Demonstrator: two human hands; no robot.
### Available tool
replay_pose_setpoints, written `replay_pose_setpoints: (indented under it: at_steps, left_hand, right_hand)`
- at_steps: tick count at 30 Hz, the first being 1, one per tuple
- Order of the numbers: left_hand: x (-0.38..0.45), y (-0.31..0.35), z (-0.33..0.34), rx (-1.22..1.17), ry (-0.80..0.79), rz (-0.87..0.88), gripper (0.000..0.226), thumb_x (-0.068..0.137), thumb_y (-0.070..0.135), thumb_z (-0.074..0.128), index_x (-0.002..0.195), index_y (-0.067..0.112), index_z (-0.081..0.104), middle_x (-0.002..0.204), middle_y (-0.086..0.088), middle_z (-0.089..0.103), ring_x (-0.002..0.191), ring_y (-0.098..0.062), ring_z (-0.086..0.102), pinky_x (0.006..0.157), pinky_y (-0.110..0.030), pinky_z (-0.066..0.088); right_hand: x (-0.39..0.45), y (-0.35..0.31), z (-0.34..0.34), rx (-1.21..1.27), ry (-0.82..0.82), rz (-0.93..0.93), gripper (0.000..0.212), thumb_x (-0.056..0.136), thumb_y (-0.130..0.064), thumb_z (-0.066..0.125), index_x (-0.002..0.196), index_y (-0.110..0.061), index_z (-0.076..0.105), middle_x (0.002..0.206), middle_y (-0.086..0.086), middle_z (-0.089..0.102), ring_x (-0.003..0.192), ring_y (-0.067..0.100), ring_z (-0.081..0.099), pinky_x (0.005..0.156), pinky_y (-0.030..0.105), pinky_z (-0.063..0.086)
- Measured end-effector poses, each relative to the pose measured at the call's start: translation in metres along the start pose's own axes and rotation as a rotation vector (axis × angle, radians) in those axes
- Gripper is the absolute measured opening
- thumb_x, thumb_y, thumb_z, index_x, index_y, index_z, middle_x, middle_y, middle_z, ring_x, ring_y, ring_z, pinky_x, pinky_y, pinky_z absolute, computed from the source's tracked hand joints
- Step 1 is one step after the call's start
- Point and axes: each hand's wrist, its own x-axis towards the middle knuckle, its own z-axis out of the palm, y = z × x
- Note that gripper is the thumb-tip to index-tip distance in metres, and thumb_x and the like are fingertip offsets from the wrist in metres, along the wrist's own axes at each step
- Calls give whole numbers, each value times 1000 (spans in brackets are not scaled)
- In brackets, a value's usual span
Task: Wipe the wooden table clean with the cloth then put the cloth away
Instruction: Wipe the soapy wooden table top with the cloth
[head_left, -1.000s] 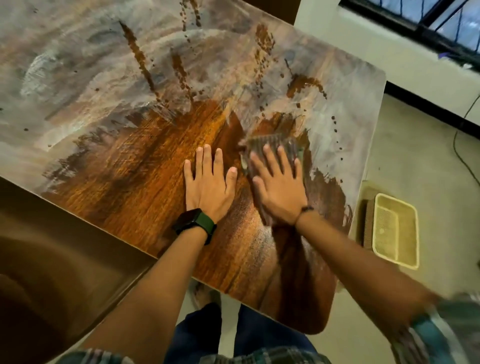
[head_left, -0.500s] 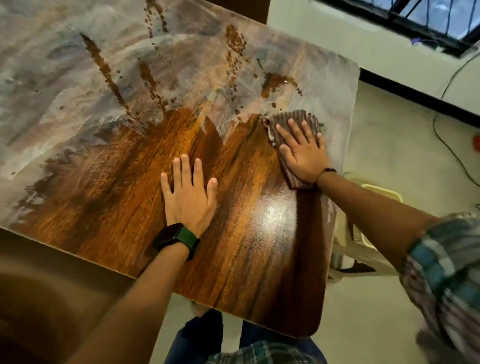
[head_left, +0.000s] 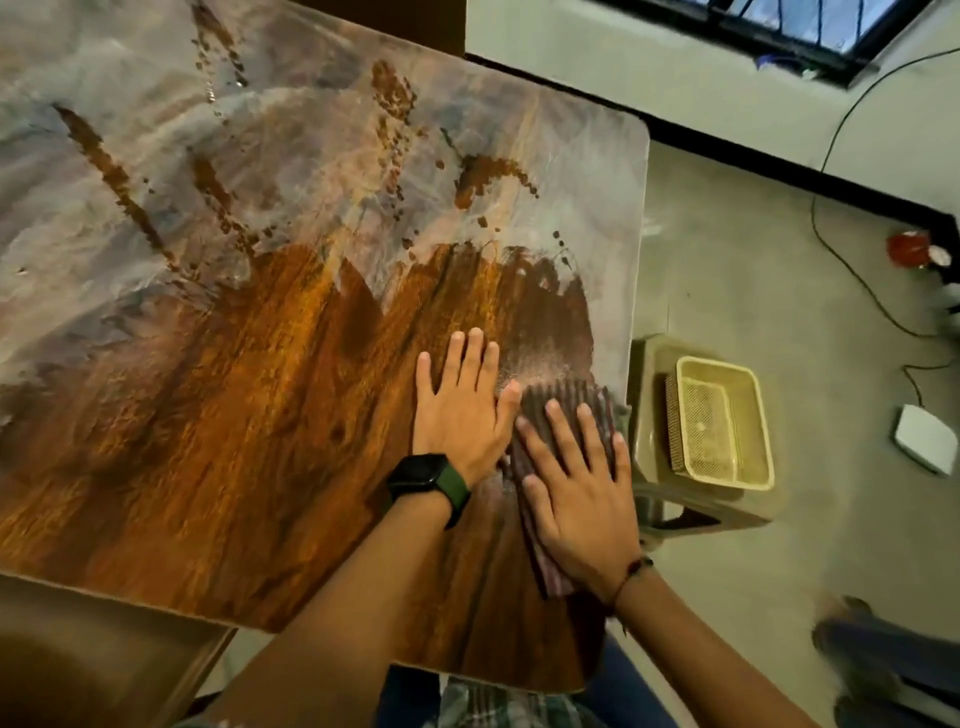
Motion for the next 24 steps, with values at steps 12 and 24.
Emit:
replay_pose_setpoints:
  at_steps: [12, 24]
  left_hand:
    - [5, 14, 0, 145, 15, -76, 60, 94, 42, 11, 147, 13, 12, 156, -6, 11, 144, -23, 6, 112, -51, 0]
    - [77, 27, 3, 86, 58, -71, 55, 98, 33, 18, 147, 10, 7, 156, -9, 1, 144, -20, -3, 114, -36, -6]
  right_hand:
    - [102, 41, -14, 96, -21, 217, 56, 95, -49, 11, 149, -35, 9, 160, 0, 1, 146, 26, -6, 115, 56, 2]
    - [121, 55, -12, 118, -28, 208, 58, 90, -50, 11, 148, -41, 11, 159, -3, 2, 146, 27, -6, 109, 63, 11]
